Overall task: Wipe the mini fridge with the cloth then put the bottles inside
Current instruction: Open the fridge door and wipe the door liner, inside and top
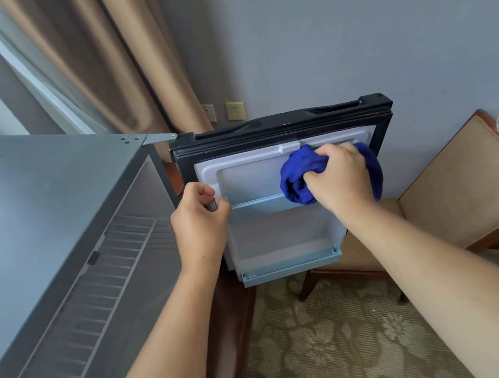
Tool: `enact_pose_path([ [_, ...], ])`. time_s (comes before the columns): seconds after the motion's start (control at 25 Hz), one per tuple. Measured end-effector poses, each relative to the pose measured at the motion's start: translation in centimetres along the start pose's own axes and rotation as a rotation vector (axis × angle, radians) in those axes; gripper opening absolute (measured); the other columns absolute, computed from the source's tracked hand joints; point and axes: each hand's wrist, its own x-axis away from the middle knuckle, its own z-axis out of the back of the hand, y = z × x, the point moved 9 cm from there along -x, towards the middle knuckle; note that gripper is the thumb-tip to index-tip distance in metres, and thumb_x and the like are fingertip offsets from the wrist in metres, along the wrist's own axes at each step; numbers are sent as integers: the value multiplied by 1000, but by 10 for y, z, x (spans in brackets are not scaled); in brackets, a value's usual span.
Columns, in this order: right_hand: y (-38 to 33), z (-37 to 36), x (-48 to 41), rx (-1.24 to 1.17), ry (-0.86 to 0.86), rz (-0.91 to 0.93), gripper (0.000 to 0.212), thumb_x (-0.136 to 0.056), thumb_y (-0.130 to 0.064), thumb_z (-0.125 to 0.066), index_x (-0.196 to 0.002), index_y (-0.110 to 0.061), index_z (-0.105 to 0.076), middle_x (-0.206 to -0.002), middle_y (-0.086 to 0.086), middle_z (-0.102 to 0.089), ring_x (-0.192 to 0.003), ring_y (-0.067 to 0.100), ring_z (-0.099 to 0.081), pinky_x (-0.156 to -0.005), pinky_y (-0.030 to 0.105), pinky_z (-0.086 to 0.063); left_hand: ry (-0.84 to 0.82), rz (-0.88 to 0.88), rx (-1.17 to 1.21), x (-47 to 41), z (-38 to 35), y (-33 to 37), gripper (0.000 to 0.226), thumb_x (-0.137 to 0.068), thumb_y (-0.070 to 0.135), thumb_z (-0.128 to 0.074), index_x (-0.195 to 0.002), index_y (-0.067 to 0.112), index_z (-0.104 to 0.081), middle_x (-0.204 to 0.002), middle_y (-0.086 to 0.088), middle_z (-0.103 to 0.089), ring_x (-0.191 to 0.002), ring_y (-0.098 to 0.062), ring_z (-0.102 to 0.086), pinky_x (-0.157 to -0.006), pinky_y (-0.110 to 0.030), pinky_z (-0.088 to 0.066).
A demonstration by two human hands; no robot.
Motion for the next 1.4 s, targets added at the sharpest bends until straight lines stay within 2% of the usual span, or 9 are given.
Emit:
enact_pose_path([
  [0.28, -57, -36, 24, 62, -215, 240, 27, -85, -26, -61, -110, -19, -70, -115, 8, -56, -102, 32, -58, -73, 31, -43, 49, 25, -73, 1, 2, 6, 21, -83, 18, -76, -82, 23, -57, -76, 12, -62, -72, 7, -56, -60, -1, -37],
  [0.36, -73, -52, 38, 153, -274, 330, 32, -88, -34, -59, -114, -18, -67, -124, 6, -51, -112, 30, -52, -83, 36, -47, 50, 42, -96, 1, 3, 6, 21, -82, 18, -75, -81, 27, -57, -75, 13, -63, -73, 6, -58, -61, 0, -37],
  [0.56, -87, -70, 55, 345, -282, 492, 54, -83, -64, -51, -122, -28, -60, -130, 3, -43, -119, 30, -43, -97, 45, -39, 45, 61, -113, 2, 10, 3, 19, -81, 21, -76, -83, 29, -60, -78, 14, -65, -70, 4, -59, -59, 0, -36],
  [0.68, -75, -66, 56, 392, -183, 479, 64, -78, -79, -49, -128, -39, -57, -129, -1, -46, -116, 27, -48, -96, 46, -39, 42, 53, -71, 5, 13, -1, 19, -81, 21, -75, -83, 30, -59, -78, 15, -66, -70, 5, -58, -61, -4, -37],
  [0.88, -50, -52, 57, 327, -18, 402, 51, -78, -64, -67, -122, -40, -64, -125, -6, -52, -108, 23, -55, -86, 41, -43, 19, 12, -27, 4, 13, -4, 23, -84, 24, -78, -83, 31, -55, -79, 16, -65, -66, 4, -57, -62, -6, -40],
  [1.04, -8, -26, 43, 341, 20, 313, 52, -80, -56, -69, -129, -36, -63, -132, -5, -51, -116, 26, -54, -94, 45, -42, -36, 6, -62, 0, 5, -3, 26, -86, 27, -75, -85, 32, -49, -80, 14, -63, -65, -7, -56, -55, -15, -41],
  [1.16, 25, -3, 29, 343, 45, 191, 53, -83, -54, -67, -132, -34, -62, -134, 5, -51, -120, 33, -51, -100, 47, -39, -19, 2, -63, 4, 2, -2, 27, -87, 26, -73, -85, 32, -47, -79, 12, -62, -66, -11, -56, -56, -23, -45],
  [1.28, 31, -2, 30, 330, 24, 67, 55, -86, -55, -61, -137, -35, -56, -135, 15, -53, -127, 38, -45, -106, 50, -36, -21, -4, -23, 3, 3, -4, 26, -86, 24, -74, -83, 30, -49, -78, 12, -63, -66, -12, -56, -57, -16, -42],
  [1.4, 19, -15, 41, 357, -7, 55, 58, -84, -60, -57, -135, -35, -48, -122, 17, -57, -119, 39, -49, -102, 49, -37, -21, -2, 5, 1, 7, -5, 25, -86, 23, -75, -82, 29, -51, -75, 11, -63, -69, -9, -58, -59, -11, -43],
])
